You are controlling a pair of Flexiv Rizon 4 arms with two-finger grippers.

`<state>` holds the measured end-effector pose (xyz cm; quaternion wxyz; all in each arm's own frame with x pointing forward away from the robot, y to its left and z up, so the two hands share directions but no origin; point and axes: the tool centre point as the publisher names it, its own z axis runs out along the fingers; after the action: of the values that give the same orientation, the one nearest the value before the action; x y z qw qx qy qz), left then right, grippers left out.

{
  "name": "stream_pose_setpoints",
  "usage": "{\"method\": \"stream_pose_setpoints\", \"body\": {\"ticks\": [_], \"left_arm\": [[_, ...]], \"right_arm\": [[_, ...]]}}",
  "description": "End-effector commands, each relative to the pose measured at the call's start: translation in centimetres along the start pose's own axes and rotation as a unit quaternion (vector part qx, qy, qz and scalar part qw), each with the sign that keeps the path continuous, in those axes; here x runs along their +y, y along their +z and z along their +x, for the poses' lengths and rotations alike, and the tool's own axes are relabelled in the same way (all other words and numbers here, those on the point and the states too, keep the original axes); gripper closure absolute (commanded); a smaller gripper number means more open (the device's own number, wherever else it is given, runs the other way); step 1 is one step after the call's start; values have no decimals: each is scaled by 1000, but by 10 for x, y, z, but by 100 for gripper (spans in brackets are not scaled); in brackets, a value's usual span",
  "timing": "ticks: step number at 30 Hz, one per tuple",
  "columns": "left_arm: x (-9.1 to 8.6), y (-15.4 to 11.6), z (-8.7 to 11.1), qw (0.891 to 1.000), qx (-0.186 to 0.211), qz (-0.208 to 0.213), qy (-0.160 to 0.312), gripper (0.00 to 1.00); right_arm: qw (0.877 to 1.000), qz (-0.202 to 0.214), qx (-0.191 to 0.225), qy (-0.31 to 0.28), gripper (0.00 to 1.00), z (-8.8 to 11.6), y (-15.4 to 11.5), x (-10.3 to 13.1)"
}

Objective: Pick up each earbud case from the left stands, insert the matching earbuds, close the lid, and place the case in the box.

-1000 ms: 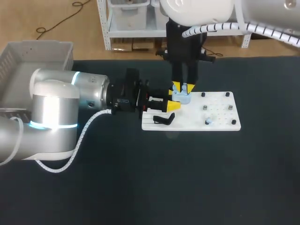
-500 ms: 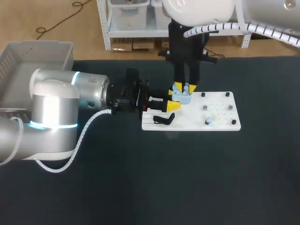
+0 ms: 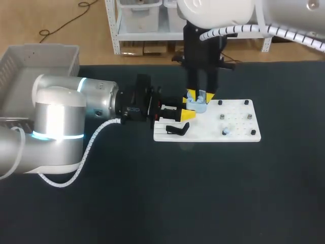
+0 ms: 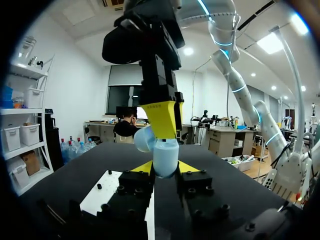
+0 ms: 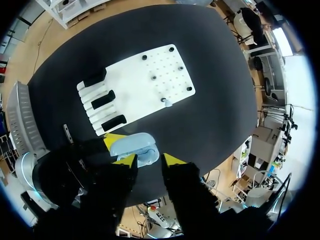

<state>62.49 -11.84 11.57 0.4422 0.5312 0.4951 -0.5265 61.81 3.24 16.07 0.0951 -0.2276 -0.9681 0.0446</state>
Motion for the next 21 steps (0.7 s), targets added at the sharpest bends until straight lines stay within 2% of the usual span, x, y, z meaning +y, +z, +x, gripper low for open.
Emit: {"method": "stream_pose_setpoints", "body": {"ticks": [1, 6, 10, 12, 14, 15, 17, 18, 21], "left_arm": [[0, 0, 1, 1000, -1, 0, 1, 100], [0, 0, 1, 1000, -1, 0, 1, 100], [0, 0, 1, 1000, -1, 0, 1, 100], [0, 0, 1, 1000, -1, 0, 1, 100], [0, 0, 1, 1000, -1, 0, 1, 100], [0, 0, 1, 1000, -1, 0, 1, 100], [0, 0, 1, 1000, -1, 0, 1, 100], [0, 0, 1, 1000, -1, 0, 1, 100], [0, 0, 1, 1000, -1, 0, 1, 100]], "right_arm": [[1000, -5, -2, -1, 59, 2, -2, -2], [1000, -26, -14, -4, 60, 8, -10, -9], [998, -50, -34, -5, 64, 15, -19, -26], [996, -74, -47, -11, 63, 18, -24, -36], [992, -101, -72, -16, 70, 19, -28, -45], [990, -117, -82, -17, 70, 19, -29, -49], [985, -135, -107, -25, 55, 18, -29, -57], [982, -146, -117, -30, 51, 18, -28, -61], [973, -170, -151, -40, 55, 17, -25, -71]]}}
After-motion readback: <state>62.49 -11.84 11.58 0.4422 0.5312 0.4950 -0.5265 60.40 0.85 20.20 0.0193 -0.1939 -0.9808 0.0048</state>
